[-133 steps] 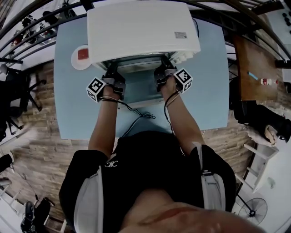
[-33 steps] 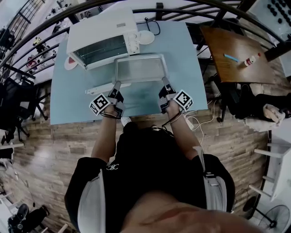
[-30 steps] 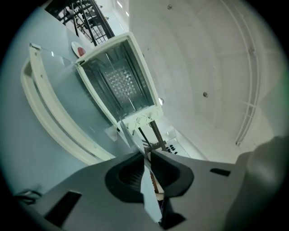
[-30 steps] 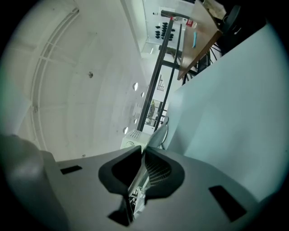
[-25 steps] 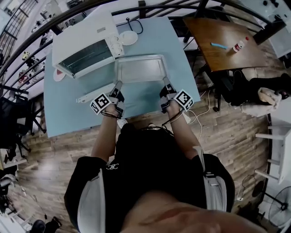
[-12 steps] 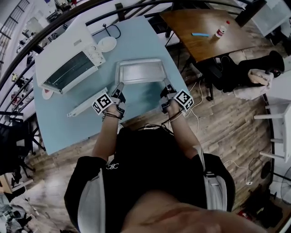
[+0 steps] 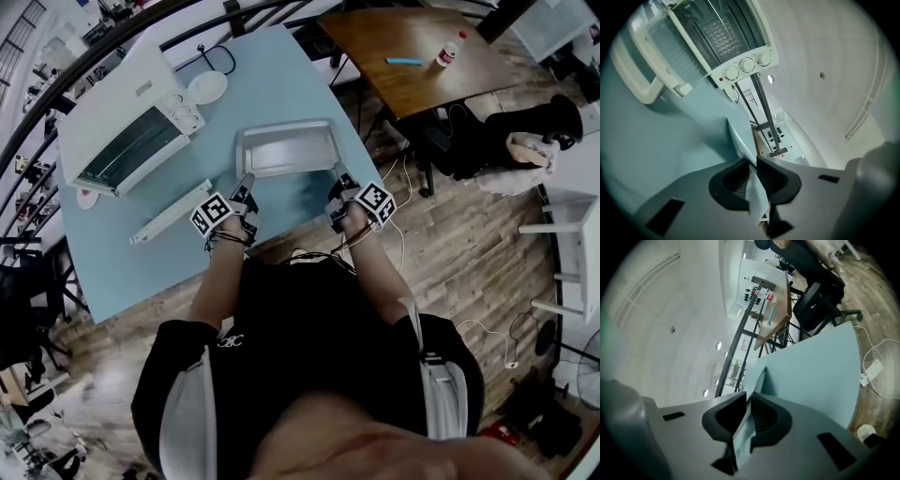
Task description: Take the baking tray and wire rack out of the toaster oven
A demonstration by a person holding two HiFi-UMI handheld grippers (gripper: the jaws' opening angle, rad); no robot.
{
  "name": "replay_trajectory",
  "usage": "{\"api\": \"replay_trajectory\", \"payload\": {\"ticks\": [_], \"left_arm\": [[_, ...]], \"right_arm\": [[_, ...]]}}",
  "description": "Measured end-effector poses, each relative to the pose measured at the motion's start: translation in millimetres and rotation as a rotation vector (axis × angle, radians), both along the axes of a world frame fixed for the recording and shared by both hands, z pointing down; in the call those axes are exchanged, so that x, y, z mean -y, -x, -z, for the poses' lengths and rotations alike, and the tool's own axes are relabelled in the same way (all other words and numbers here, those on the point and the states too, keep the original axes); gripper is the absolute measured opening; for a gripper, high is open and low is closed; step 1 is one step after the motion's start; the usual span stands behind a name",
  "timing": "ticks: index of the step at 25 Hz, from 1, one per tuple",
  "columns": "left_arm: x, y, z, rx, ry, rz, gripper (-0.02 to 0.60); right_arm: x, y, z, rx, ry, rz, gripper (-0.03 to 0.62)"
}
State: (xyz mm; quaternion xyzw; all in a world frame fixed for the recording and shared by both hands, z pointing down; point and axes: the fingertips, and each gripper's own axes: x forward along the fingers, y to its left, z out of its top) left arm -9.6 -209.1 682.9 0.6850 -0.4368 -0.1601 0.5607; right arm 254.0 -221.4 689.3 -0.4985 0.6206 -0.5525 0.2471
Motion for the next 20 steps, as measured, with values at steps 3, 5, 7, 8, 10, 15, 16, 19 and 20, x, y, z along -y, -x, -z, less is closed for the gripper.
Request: {"api": "replay_trajectory", "payload": {"ticks": [3,5,7,8,10,15,16,19,20], "left_arm": [[-6.3,-0.9,-14.1,0.010,0.043,-0.001,0.057],[-9.9,-1.1,-23.4,0.022,0.074,-0.001,0.060],[-12.4,-0.4,-30.9,0.038,0.102,-0.002,0.063],[-13.7,-0.2,-34.6,0.047,0.117,-0.004,0.064],[-17.3,-0.6,-42.9,0.067,0.154,-0.009,0.071],[-24.7,-1.4,-62.6,0.144,0.250,-0.025,0.091],[-24.8,-2.2,-65.5,0.161,0.267,-0.031,0.095],[-28.8,-4.5,-73.1,0.213,0.312,-0.047,0.114],[-30.4,-4.4,-74.1,0.228,0.317,-0.046,0.116]], "right_arm": [[-5.1,-1.3,-13.1,-0.028,0.053,0.007,0.040],[-8.3,-1.5,-21.2,-0.054,0.089,0.013,0.043],[-10.2,-0.8,-28.0,-0.087,0.119,0.022,0.048],[-11.2,-0.7,-31.4,-0.108,0.134,0.027,0.051],[-13.8,-0.8,-38.9,-0.151,0.171,0.036,0.057],[-19.3,-2.0,-55.0,-0.227,0.261,0.052,0.072],[-19.1,-3.2,-57.3,-0.245,0.275,0.052,0.075],[-21.9,-6.3,-64.6,-0.333,0.318,0.055,0.089],[-23.9,-6.5,-66.7,-0.369,0.333,0.060,0.095]]}}
